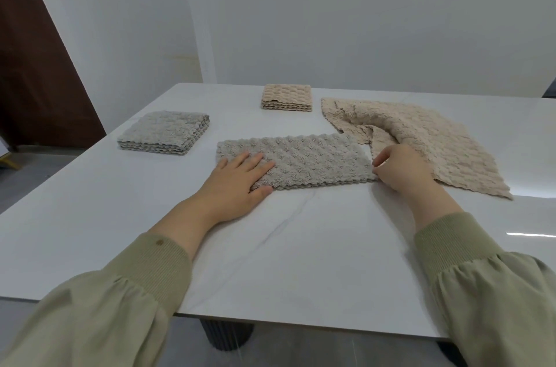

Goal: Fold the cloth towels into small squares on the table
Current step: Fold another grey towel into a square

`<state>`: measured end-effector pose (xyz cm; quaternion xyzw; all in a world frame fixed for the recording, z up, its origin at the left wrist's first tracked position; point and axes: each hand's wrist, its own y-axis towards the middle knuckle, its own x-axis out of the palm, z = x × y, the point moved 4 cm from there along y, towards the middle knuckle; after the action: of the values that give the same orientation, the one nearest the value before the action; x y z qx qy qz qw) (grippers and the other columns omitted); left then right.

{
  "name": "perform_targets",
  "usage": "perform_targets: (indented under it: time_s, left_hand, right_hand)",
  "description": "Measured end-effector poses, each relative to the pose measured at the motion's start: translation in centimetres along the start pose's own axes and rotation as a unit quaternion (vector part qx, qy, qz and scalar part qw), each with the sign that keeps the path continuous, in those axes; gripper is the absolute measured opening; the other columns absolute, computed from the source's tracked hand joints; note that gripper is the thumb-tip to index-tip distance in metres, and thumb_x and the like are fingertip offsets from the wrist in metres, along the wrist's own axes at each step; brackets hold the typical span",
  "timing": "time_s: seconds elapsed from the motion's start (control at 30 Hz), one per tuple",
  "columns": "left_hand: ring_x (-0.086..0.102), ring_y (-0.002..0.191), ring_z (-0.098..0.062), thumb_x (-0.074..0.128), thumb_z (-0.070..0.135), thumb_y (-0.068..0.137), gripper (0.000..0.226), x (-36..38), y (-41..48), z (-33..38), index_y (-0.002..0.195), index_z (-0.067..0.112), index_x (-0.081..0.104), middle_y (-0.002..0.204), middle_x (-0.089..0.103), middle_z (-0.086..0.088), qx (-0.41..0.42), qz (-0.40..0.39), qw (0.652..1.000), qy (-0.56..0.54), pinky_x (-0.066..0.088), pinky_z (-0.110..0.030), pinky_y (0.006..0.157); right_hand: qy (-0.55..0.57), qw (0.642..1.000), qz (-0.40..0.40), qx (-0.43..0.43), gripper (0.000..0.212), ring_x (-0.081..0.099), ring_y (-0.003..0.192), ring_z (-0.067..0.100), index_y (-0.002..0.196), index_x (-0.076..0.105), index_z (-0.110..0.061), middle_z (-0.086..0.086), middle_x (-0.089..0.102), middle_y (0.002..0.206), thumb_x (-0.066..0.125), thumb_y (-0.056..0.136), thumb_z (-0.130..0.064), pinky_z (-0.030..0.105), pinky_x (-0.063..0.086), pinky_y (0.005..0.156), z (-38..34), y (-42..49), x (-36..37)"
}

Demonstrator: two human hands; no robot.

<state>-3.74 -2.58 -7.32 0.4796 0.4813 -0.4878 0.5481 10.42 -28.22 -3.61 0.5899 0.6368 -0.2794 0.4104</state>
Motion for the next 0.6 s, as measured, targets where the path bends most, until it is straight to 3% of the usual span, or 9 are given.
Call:
perform_targets:
  time_s: [0.1, 0.17, 0.27, 0.33, 0.43, 0.6]
  left_hand:
    - [-0.003, 0.146, -0.012, 0.031, 0.052, 0.097, 0.057, 0.0, 0.0, 0.0, 0.149, 0.039, 0.011, 0.159, 0.005, 0.010, -0.001, 0.005, 1.000, -0.011, 0.000, -0.042, 0.117]
    - [0.003, 0.146, -0.011, 0.037, 0.054, 0.094, 0.059, -0.3, -0.1, -0.1, 0.148, 0.038, 0.018, 0.158, 0.011, 0.009, 0.007, 0.035, 0.999, -0.042, 0.005, -0.044, 0.118]
    - [0.001, 0.146, -0.011, 0.035, 0.061, 0.087, 0.068, -0.6, -0.3, 0.0, 0.148, 0.037, 0.018, 0.158, 0.008, 0.009, 0.039, 0.057, 0.996, -0.054, 0.006, -0.047, 0.118]
    - [-0.008, 0.145, -0.011, 0.029, 0.059, 0.094, 0.061, -0.2, -0.3, 0.3, 0.148, 0.040, 0.010, 0.158, -0.003, 0.012, 0.043, 0.014, 0.999, -0.018, -0.003, -0.045, 0.118]
    - [-0.008, 0.145, -0.010, 0.021, 0.055, 0.097, 0.054, 0.1, -0.1, 0.5, 0.148, 0.042, 0.009, 0.158, -0.002, 0.015, 0.025, -0.026, 0.999, -0.012, -0.005, -0.044, 0.116]
    - [0.016, 0.143, -0.009, 0.025, 0.046, 0.100, 0.046, -0.8, -0.2, 0.3, 0.144, 0.036, 0.033, 0.154, 0.026, 0.013, 0.004, 0.023, 0.997, -0.080, 0.011, -0.040, 0.118]
  right_hand:
    - [-0.062, 0.998, 0.004, -0.016, 0.015, 0.059, 0.098, 0.029, 0.096, 0.066, -0.017, 0.007, 0.066, 0.103, 0.061, 0.084, -0.008, 0.031, 0.043, 0.075, -0.1, -0.2, 0.3]
    - [-0.088, 0.993, 0.049, -0.054, 0.025, 0.055, 0.107, 0.032, 0.109, 0.064, -0.014, 0.010, 0.061, 0.117, 0.063, 0.084, -0.013, 0.037, 0.044, 0.085, -0.7, -0.2, 0.1]
    - [-0.027, 0.982, 0.094, -0.165, 0.042, 0.040, 0.127, 0.032, 0.129, 0.052, -0.010, 0.017, 0.047, 0.136, 0.058, 0.090, -0.024, 0.040, 0.032, 0.105, -3.1, -1.3, 0.7]
    - [-0.039, 0.973, 0.003, -0.226, 0.054, 0.020, 0.142, 0.028, 0.144, 0.034, -0.015, 0.013, 0.027, 0.153, 0.047, 0.096, -0.034, 0.043, 0.016, 0.114, -4.5, -2.2, 2.6]
    - [-0.169, 0.950, -0.164, -0.205, 0.055, 0.001, 0.147, 0.021, 0.151, 0.012, -0.026, -0.001, 0.004, 0.160, 0.024, 0.101, -0.044, 0.051, 0.004, 0.115, -4.3, -2.8, 5.5]
    - [-0.168, 0.952, -0.179, -0.181, 0.051, 0.008, 0.146, 0.018, 0.151, 0.015, -0.025, -0.004, 0.007, 0.160, 0.023, 0.101, -0.030, 0.052, 0.011, 0.116, -3.9, -2.3, 4.6]
